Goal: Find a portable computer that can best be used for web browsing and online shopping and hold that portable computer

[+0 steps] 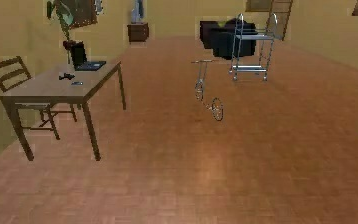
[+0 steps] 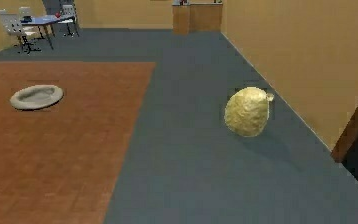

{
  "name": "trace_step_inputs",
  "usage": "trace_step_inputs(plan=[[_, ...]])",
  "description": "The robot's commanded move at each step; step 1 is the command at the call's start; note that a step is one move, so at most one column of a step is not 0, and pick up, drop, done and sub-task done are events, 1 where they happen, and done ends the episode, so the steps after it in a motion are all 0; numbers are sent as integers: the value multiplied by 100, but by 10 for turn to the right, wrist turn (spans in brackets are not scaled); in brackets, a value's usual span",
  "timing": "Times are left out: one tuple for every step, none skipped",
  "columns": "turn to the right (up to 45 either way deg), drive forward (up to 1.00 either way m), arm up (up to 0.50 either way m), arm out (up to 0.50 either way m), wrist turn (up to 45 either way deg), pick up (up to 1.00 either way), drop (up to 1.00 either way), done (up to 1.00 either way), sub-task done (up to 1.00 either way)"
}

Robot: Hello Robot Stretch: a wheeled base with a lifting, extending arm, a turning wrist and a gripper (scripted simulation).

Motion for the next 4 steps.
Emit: trace_step_inputs(plan=[[-30,0,0,0,0,0,0,0,0],[0,100,0,0,0,0,0,0,0],[0,100,0,0,0,0,0,0,0],[-450,0,0,0,0,0,0,0,0]])
